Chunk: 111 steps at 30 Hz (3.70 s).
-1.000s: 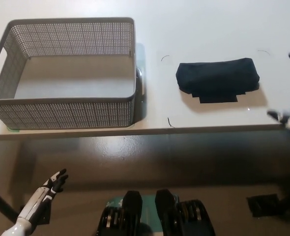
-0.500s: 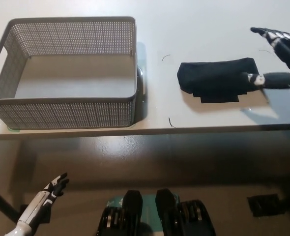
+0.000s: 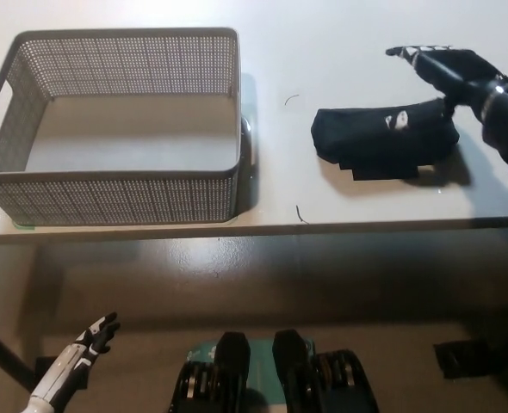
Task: Use the right hand to pick up the pencil case on the right hand side and put it into a grey container on the left side
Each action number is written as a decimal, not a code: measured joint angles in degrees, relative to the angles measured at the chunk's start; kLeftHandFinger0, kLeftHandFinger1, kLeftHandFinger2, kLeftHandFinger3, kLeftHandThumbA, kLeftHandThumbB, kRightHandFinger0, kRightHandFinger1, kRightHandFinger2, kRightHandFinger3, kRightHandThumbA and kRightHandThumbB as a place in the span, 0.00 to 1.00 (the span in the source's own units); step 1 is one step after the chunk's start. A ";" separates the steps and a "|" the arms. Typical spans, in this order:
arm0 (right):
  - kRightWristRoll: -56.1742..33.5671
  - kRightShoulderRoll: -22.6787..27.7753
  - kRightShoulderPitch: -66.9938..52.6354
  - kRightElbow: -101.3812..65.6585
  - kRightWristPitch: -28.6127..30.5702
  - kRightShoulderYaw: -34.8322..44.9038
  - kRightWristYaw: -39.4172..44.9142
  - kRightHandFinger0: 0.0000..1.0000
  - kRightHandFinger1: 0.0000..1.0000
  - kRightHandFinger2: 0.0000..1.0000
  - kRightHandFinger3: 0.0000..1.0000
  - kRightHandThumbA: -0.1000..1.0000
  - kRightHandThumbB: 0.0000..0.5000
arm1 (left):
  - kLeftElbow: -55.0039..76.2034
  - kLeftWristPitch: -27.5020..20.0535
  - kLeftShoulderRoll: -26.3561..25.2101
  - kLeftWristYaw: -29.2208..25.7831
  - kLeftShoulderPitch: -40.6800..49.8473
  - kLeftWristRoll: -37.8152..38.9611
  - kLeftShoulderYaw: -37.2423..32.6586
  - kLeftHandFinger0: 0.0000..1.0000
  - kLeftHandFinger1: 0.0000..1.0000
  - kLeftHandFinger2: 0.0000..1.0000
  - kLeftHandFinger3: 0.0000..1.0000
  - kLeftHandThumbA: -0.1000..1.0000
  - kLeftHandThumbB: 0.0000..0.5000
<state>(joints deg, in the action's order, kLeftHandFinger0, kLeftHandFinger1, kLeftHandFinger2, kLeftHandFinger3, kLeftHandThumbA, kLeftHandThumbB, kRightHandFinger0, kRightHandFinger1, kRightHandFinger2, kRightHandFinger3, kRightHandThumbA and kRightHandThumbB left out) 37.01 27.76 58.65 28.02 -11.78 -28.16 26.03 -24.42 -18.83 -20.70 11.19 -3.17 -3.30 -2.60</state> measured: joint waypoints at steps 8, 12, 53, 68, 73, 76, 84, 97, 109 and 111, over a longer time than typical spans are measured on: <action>0.10 -3.27 6.66 10.21 -0.07 -1.16 1.92 1.00 1.00 1.00 1.00 0.84 1.00 | 0.04 0.00 0.00 0.26 -0.05 -0.09 0.00 1.00 1.00 1.00 1.00 1.00 0.78; 0.11 -4.96 7.88 12.13 -0.02 -1.61 2.22 1.00 1.00 1.00 1.00 0.83 1.00 | 0.06 0.00 -0.01 0.39 -0.06 -0.27 0.00 1.00 1.00 1.00 1.00 1.00 0.79; 0.12 -10.33 7.94 24.02 3.41 -2.87 1.14 1.00 1.00 1.00 1.00 0.87 1.00 | 0.06 -0.01 0.00 1.86 0.09 -0.60 0.04 1.00 1.00 1.00 1.00 0.98 0.77; 0.26 -13.02 7.66 37.93 8.22 -4.41 -5.24 1.00 1.00 1.00 1.00 0.84 1.00 | 0.02 -0.61 0.02 2.26 0.31 -0.55 0.04 1.00 1.00 1.00 1.00 1.00 0.74; 0.74 -15.71 8.41 45.02 9.97 -5.34 -10.24 1.00 1.00 1.00 1.00 0.83 1.00 | -0.35 -1.95 0.08 2.32 0.52 -0.59 0.03 1.00 1.00 1.00 1.00 0.99 0.77; 0.97 -16.95 8.30 47.54 10.64 -5.67 -13.10 1.00 1.00 1.00 1.00 0.82 1.00 | -0.47 -2.47 0.07 2.39 0.94 -0.58 0.03 1.00 1.00 1.00 1.00 0.99 0.79; 0.99 -18.53 6.89 49.92 11.38 -5.55 -18.68 1.00 1.00 1.00 1.00 0.67 1.00 | -0.55 -2.93 0.09 2.56 1.10 -0.48 0.04 1.00 1.00 1.00 1.00 0.97 0.81; 0.10 -19.25 2.39 49.82 17.20 -1.50 -39.56 0.00 0.50 0.93 0.58 0.00 0.41 | -0.57 -3.01 0.49 2.77 1.05 -0.47 0.05 1.00 1.00 1.00 1.00 1.00 0.81; -0.14 -19.81 0.52 50.93 22.56 0.54 -49.18 0.02 0.47 0.86 0.87 0.00 0.22 | -0.67 -3.42 0.47 2.92 0.70 -0.40 0.06 1.00 1.00 1.00 1.00 1.00 0.84; -0.44 -19.81 0.53 50.83 23.25 1.23 -49.39 0.00 0.41 0.82 0.82 0.00 0.24 | -0.67 -3.42 0.44 2.92 0.69 -0.43 0.06 1.00 1.00 1.00 1.00 1.00 0.81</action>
<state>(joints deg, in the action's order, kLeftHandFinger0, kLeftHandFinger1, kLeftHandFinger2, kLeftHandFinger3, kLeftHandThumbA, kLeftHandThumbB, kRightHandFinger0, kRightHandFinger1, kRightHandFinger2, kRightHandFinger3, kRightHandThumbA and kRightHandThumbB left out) 36.57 7.95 59.19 78.85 11.47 -26.93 -23.37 -25.09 -22.25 -20.26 14.11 -2.47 -3.72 -2.53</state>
